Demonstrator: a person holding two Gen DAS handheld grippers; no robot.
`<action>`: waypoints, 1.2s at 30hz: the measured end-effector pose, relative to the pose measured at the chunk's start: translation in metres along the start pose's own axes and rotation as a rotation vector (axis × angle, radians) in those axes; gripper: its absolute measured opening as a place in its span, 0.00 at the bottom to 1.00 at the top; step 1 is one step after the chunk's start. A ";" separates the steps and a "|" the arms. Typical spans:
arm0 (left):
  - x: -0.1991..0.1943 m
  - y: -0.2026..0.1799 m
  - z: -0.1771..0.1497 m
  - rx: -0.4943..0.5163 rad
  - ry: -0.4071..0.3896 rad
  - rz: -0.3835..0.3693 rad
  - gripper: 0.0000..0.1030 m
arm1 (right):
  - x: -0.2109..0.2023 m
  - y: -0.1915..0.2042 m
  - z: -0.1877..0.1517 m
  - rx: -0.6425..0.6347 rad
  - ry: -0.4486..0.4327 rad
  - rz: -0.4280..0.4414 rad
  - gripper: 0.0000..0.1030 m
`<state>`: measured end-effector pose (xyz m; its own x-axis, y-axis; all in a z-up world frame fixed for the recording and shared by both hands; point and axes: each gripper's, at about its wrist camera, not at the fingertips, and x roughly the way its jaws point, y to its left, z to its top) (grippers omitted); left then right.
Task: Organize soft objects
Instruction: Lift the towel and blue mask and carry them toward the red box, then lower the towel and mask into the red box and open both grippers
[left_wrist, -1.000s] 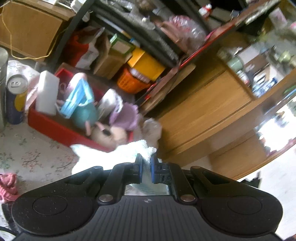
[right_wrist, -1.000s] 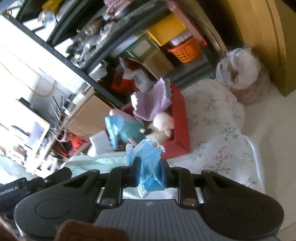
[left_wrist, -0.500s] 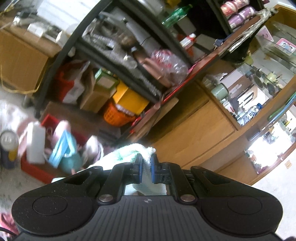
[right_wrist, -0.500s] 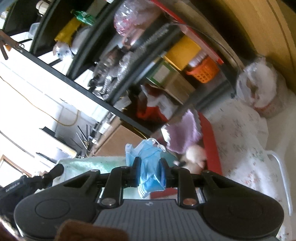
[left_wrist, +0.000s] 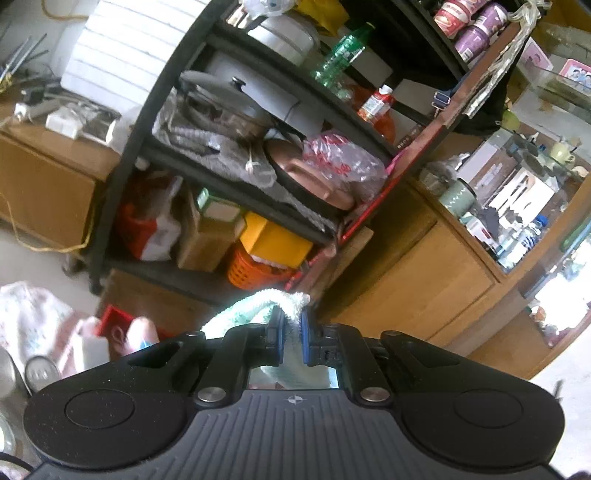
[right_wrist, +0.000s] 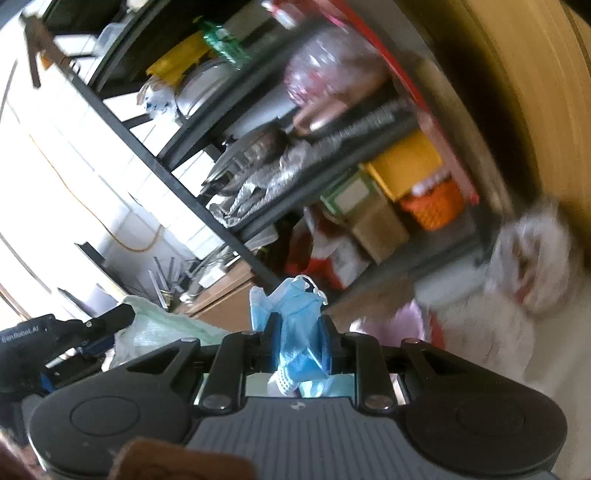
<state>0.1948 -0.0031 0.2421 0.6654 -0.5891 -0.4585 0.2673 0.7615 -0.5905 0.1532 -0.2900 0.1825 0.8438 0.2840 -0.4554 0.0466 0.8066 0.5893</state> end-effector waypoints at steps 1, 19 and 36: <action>0.001 -0.001 0.003 0.002 0.000 0.005 0.05 | -0.001 0.006 0.005 -0.022 -0.002 -0.010 0.00; 0.081 0.043 -0.002 0.023 0.113 0.189 0.11 | 0.102 0.017 -0.025 -0.189 0.215 -0.190 0.00; 0.095 0.070 -0.036 -0.011 0.190 0.212 0.31 | 0.126 -0.041 -0.074 -0.113 0.325 -0.266 0.25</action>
<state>0.2511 -0.0159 0.1333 0.5625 -0.4577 -0.6885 0.1275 0.8709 -0.4747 0.2183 -0.2485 0.0518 0.5971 0.1924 -0.7788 0.1657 0.9203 0.3544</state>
